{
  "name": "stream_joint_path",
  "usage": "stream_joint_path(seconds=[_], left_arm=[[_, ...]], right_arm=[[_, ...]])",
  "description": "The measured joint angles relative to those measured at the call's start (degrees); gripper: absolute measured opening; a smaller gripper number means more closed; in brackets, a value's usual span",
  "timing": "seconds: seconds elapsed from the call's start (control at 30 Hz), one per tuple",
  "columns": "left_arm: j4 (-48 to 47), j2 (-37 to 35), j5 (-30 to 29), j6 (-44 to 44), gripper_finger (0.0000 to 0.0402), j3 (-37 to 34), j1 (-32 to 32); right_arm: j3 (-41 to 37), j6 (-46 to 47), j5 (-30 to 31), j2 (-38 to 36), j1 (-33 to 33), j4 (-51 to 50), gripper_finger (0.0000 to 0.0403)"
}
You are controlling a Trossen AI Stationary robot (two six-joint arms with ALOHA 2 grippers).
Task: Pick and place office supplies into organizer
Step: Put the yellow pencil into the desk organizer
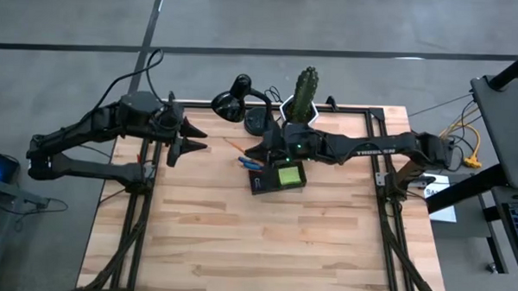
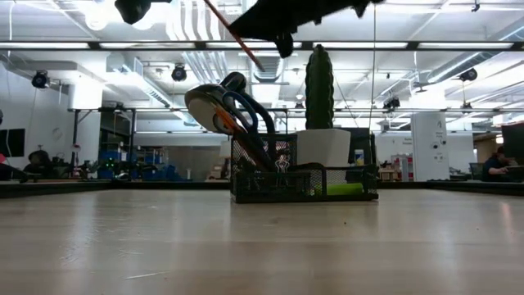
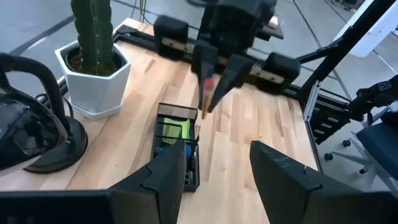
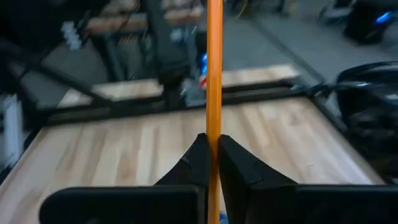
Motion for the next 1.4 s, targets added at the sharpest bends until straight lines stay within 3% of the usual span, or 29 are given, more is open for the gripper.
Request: stream_joint_path(seconds=[0.23, 0.53, 1.4], left_arm=[[0.0, -0.1, 0.0, 0.0, 0.0164, 0.0, 0.0], [0.0, 0.0, 0.0, 0.0, 0.0164, 0.0, 0.0], [0.1, 1.6, -0.1, -0.2, 0.0164, 0.0, 0.0]], right_arm=[[-15.2, 4.7, 6.7, -1.2, -1.7, 25.9, 0.0009], [-28.0, 7.1, 14.8, -0.1, -2.3, 43.5, 0.0008], [-29.7, 8.2, 14.3, 9.1, -2.6, 45.5, 0.0008]])
